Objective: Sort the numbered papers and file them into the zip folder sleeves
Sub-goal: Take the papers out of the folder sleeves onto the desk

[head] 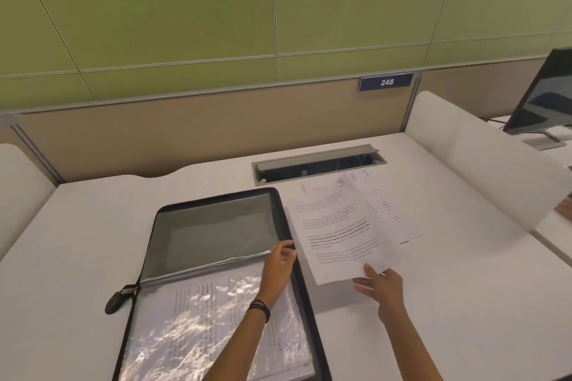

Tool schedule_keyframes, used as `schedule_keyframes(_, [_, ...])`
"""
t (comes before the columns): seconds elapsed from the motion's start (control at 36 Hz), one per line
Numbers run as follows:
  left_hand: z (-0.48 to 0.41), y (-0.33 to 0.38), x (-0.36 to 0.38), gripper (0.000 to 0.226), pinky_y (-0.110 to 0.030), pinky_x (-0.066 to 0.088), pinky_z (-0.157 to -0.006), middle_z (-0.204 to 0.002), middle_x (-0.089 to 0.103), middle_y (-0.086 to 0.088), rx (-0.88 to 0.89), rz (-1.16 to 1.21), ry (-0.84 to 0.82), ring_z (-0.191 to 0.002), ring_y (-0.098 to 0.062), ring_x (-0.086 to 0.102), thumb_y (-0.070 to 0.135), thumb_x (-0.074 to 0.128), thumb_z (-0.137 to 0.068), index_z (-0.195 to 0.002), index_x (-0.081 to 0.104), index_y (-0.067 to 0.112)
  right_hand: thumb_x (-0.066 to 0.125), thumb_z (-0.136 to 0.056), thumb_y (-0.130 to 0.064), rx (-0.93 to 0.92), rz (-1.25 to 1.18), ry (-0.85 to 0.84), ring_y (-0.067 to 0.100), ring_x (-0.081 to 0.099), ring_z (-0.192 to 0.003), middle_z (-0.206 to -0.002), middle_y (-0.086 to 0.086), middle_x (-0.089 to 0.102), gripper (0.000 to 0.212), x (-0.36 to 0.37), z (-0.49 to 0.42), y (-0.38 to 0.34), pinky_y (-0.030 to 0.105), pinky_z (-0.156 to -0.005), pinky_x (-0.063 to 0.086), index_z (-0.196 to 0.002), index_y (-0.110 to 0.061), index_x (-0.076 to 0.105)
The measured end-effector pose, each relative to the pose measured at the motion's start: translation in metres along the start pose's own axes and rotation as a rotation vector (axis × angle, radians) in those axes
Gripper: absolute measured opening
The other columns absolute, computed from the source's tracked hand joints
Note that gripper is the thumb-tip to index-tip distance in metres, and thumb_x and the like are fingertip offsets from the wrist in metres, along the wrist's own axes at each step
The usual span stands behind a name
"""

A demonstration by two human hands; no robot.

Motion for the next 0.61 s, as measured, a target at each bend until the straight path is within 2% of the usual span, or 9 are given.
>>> schedule_keyframes(0.06, [0.0,-0.01,-0.009,0.026,-0.023,0.046,-0.094,-0.118,0.058,0.003,0.076,-0.146,-0.019,-0.115,-0.015,0.054,0.024,0.05,-0.097,-0.122,0.053,0.022,0.059,-0.089,-0.002,-0.004,-0.046,0.034,0.028,0.068,-0.059,-0.096,0.022,0.063,0.013,-0.006,-0.004,-0.003,0.031,-0.048,0.057,-0.101,0.003,0.055])
schedule_keyframes(0.11, [0.001,-0.019,-0.016,0.027,-0.025,0.035,-0.106,-0.132,0.053,0.003,0.166,-0.307,-0.045,-0.125,-0.013,0.046,0.023,0.048,-0.098,-0.125,0.054,0.021,0.057,-0.09,-0.002,-0.013,-0.086,0.068,0.028,0.067,-0.058,-0.096,0.021,0.061,0.008,-0.014,-0.01,-0.006,0.029,-0.045,0.056,-0.097,0.002,0.055])
schedule_keyframes(0.17, [0.003,-0.03,-0.023,0.03,-0.025,0.024,-0.111,-0.14,0.046,0.004,0.25,-0.447,-0.055,-0.133,-0.012,0.037,0.02,0.048,-0.098,-0.128,0.053,0.023,0.056,-0.092,-0.002,-0.019,-0.107,0.102,0.032,0.065,-0.066,-0.1,0.021,0.059,0.018,-0.022,-0.019,-0.008,0.028,-0.045,0.056,-0.109,0.004,0.053])
schedule_keyframes(0.22, [0.005,-0.044,-0.027,0.037,-0.031,0.011,-0.117,-0.144,0.04,0.006,0.327,-0.601,-0.056,-0.139,-0.014,0.027,0.018,0.048,-0.097,-0.133,0.048,0.026,0.055,-0.092,-0.003,-0.026,-0.123,0.132,0.032,0.063,-0.069,-0.103,0.022,0.059,0.027,-0.029,-0.027,-0.01,0.027,-0.044,0.055,-0.118,0.005,0.051])
schedule_keyframes(0.28, [0.008,-0.059,-0.031,0.037,-0.033,-0.002,-0.119,-0.147,0.038,0.004,0.354,-0.739,-0.019,-0.142,-0.021,0.024,0.027,0.041,-0.099,-0.135,0.046,0.026,0.054,-0.093,-0.003,-0.026,-0.136,0.159,0.032,0.062,-0.069,-0.103,0.023,0.058,0.027,-0.034,-0.036,-0.013,0.026,-0.043,0.055,-0.118,0.006,0.051])
schedule_keyframes(0.33, [0.011,-0.07,-0.034,0.041,-0.031,-0.002,-0.117,-0.144,0.044,-0.002,0.324,-0.807,-0.001,-0.14,-0.025,0.028,0.04,0.028,-0.1,-0.132,0.048,0.025,0.054,-0.093,-0.003,-0.018,-0.141,0.175,0.031,0.061,-0.068,-0.098,0.023,0.057,0.016,-0.038,-0.043,-0.018,0.025,-0.042,0.053,-0.107,0.005,0.053])
schedule_keyframes(0.39, [0.012,-0.075,-0.034,0.045,-0.033,0.001,-0.116,-0.143,0.046,-0.003,0.302,-0.865,0.003,-0.137,-0.024,0.029,0.043,0.019,-0.101,-0.13,0.048,0.025,0.054,-0.093,-0.004,-0.009,-0.149,0.177,0.029,0.06,-0.066,-0.089,0.02,0.056,0.008,-0.04,-0.05,-0.022,0.024,-0.04,0.052,-0.087,0.001,0.052])
schedule_keyframes(0.44, [0.013,-0.077,-0.032,0.048,-0.034,0.002,-0.116,-0.143,0.046,-0.003,0.286,-0.893,-0.004,-0.137,-0.025,0.034,0.042,0.017,-0.101,-0.131,0.049,0.024,0.054,-0.093,-0.005,-0.007,-0.143,0.185,0.027,0.06,-0.062,-0.081,0.017,0.055,0.018,-0.041,-0.058,-0.025,0.023,-0.039,0.051,-0.076,-0.003,0.048])
schedule_keyframes(0.61, [0.016,-0.075,-0.031,0.053,-0.029,-0.001,-0.116,-0.139,0.051,-0.001,0.238,-0.899,-0.03,-0.132,-0.022,0.043,0.042,0.012,-0.101,-0.132,0.051,0.022,0.055,-0.093,-0.006,0.0,-0.086,0.227,0.026,0.051,-0.058,-0.071,0.014,0.05,0.029,-0.04,-0.081,-0.033,0.02,-0.035,0.048,-0.067,-0.007,0.042])
Point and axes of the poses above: each hand's wrist, its own z-axis away from the middle knuckle, its own x-axis out of the palm, y = z × x, the point moved 3 cm from there along -z, towards the middle knuckle
